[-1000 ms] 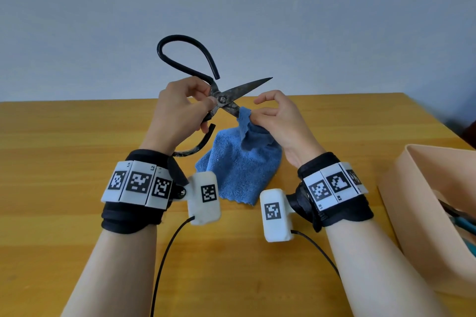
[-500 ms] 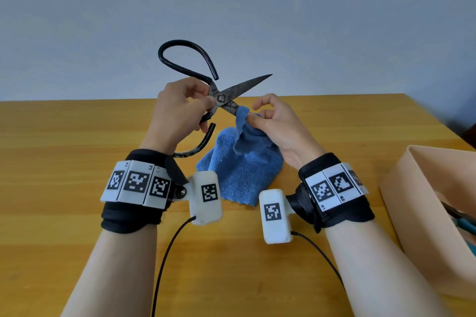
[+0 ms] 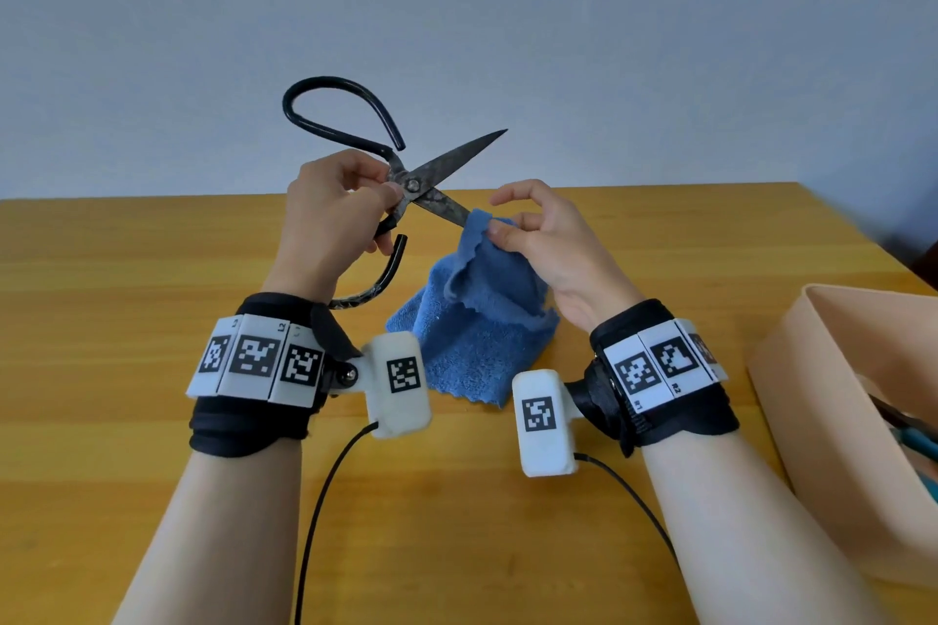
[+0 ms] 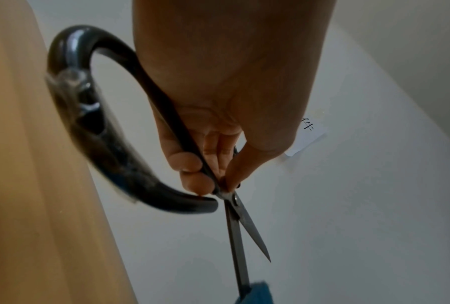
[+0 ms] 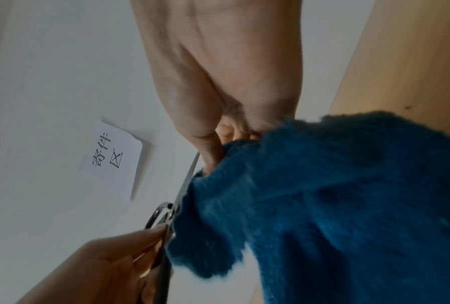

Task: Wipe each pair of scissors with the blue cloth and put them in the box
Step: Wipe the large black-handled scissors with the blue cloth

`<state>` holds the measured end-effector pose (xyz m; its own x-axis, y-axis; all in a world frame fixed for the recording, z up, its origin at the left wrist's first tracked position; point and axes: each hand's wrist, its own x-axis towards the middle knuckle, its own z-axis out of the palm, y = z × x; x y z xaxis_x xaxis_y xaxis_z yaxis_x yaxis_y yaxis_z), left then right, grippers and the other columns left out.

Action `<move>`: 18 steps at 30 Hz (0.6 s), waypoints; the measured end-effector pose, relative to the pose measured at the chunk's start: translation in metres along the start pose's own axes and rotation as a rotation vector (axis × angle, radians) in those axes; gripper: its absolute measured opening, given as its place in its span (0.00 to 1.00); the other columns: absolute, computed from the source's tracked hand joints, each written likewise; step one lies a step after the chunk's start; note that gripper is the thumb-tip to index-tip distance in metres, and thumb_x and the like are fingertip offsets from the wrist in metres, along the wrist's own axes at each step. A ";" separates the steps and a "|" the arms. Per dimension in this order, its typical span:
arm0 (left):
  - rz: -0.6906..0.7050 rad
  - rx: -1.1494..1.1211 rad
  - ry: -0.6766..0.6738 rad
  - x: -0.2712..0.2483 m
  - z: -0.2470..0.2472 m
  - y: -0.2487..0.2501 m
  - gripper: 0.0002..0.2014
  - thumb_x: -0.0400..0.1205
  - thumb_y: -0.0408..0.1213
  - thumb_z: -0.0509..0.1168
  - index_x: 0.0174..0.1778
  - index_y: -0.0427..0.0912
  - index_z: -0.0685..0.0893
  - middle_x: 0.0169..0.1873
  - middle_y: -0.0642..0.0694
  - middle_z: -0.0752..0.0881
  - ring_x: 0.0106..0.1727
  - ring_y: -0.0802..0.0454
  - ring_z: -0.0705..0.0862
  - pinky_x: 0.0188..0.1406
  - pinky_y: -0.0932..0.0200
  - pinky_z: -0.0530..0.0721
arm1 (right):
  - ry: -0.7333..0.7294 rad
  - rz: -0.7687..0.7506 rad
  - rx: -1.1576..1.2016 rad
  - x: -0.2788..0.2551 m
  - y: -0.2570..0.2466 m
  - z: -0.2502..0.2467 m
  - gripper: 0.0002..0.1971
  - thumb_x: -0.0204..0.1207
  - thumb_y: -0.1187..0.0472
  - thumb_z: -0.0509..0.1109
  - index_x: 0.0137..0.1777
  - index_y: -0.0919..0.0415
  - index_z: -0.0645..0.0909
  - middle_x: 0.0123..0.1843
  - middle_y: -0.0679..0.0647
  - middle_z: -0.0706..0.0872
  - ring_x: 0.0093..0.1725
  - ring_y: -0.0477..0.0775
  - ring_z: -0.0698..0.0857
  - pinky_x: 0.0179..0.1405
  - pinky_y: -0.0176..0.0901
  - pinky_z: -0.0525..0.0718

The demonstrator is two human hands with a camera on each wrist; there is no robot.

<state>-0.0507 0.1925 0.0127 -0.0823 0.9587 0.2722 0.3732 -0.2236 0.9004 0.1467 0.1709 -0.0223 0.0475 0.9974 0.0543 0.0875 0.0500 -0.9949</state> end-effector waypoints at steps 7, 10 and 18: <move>-0.002 -0.018 0.008 0.001 -0.001 0.000 0.01 0.81 0.30 0.67 0.46 0.40 0.84 0.36 0.41 0.86 0.20 0.49 0.82 0.21 0.62 0.76 | 0.023 0.008 -0.038 0.002 0.004 -0.002 0.10 0.78 0.61 0.76 0.55 0.54 0.79 0.39 0.57 0.82 0.41 0.55 0.85 0.38 0.46 0.82; -0.009 -0.028 0.014 0.001 -0.003 -0.001 0.02 0.82 0.30 0.67 0.46 0.41 0.84 0.35 0.42 0.86 0.20 0.49 0.82 0.21 0.62 0.76 | 0.036 0.000 -0.011 0.001 0.002 -0.004 0.11 0.77 0.61 0.77 0.55 0.56 0.79 0.35 0.54 0.81 0.37 0.52 0.84 0.33 0.42 0.81; 0.020 0.008 0.043 0.003 -0.011 -0.002 0.01 0.81 0.31 0.67 0.47 0.40 0.84 0.37 0.41 0.87 0.20 0.50 0.81 0.22 0.61 0.76 | 0.379 -0.041 0.075 0.009 0.009 -0.020 0.07 0.80 0.67 0.71 0.55 0.56 0.81 0.49 0.60 0.88 0.49 0.56 0.87 0.47 0.48 0.85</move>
<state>-0.0617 0.1936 0.0152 -0.1142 0.9455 0.3048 0.3822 -0.2414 0.8920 0.1677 0.1798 -0.0291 0.4108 0.9053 0.1079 0.0249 0.1071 -0.9939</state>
